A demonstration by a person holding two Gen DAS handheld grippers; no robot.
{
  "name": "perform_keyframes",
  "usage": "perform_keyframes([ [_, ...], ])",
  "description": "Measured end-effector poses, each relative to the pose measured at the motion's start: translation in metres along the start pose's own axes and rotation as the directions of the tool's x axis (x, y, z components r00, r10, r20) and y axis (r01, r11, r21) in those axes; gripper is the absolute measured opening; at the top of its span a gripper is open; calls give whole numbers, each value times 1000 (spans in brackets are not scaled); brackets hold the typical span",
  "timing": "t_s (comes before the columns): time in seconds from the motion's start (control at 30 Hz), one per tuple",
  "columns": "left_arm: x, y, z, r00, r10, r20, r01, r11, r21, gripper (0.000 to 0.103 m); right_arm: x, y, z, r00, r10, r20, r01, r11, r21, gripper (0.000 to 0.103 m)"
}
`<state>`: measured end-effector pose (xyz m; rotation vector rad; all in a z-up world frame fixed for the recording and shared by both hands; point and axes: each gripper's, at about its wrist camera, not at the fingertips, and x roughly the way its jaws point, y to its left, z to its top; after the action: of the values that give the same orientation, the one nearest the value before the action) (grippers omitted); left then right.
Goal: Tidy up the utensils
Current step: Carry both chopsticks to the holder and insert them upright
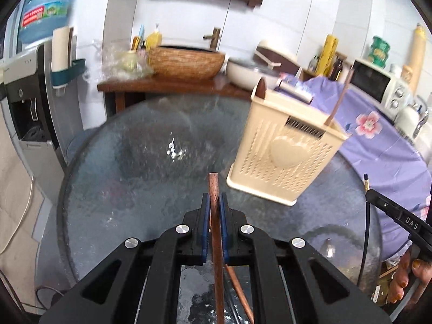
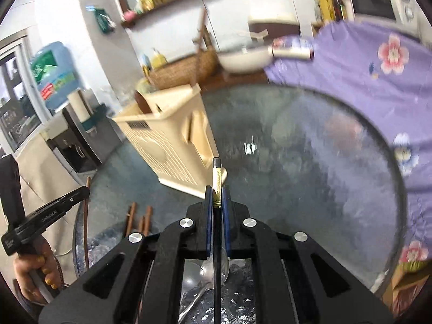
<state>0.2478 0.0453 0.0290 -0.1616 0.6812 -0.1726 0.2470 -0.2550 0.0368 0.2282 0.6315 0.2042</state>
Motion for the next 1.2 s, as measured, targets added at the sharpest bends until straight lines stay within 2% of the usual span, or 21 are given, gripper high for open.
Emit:
perform_keyframes([
  [0.23,-31,-4,4,998,-18,61,17,1000,11,7,-42,15,11,998,10,69,-8,999,-31,8],
  [0.4,-49,-10,10,994,-35,100,33,999,24,7,-65,27,15,992,-15,128,24,997,-70,7],
  [0.83,-78,-18,26,983,-70,170,61,996,58,7,-90,45,32,983,1,183,23,991,-129,7],
  [0.97,-82,-24,33,978,-84,188,71,995,76,7,-93,52,45,980,7,199,23,988,-151,7],
  [1.2,-92,-38,63,965,-116,236,93,990,106,7,-96,67,81,977,69,202,-36,986,-163,7],
])
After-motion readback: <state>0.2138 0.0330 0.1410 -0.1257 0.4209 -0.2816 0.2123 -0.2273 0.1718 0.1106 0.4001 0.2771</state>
